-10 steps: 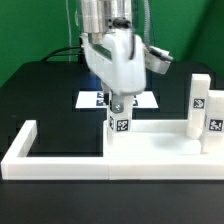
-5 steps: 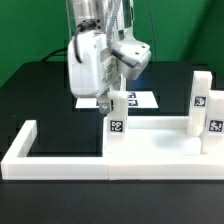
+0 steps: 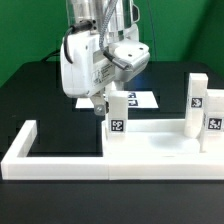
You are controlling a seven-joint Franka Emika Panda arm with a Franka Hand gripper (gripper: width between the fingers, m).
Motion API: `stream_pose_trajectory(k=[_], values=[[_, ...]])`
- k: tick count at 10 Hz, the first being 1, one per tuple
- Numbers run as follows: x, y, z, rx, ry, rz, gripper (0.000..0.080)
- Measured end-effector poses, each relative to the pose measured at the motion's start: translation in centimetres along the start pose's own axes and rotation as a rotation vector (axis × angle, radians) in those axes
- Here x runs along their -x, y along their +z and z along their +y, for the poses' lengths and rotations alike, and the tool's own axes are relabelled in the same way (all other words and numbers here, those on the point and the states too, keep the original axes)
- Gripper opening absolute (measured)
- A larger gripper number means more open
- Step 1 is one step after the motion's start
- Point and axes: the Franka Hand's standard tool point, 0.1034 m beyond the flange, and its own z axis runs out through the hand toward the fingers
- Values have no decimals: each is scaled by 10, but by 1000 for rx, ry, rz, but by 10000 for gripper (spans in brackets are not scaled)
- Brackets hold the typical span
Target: Assemble desk
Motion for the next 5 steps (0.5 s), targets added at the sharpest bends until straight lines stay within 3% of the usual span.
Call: stream_pose_trajectory(k=[1,2,3,5], values=[[1,-1,0,1,-5,0,545],[13,-14,0,1,-35,-17,630],[27,-36,0,-30,-48,-44,644],[52,-68,1,-54,-69,-80,648]])
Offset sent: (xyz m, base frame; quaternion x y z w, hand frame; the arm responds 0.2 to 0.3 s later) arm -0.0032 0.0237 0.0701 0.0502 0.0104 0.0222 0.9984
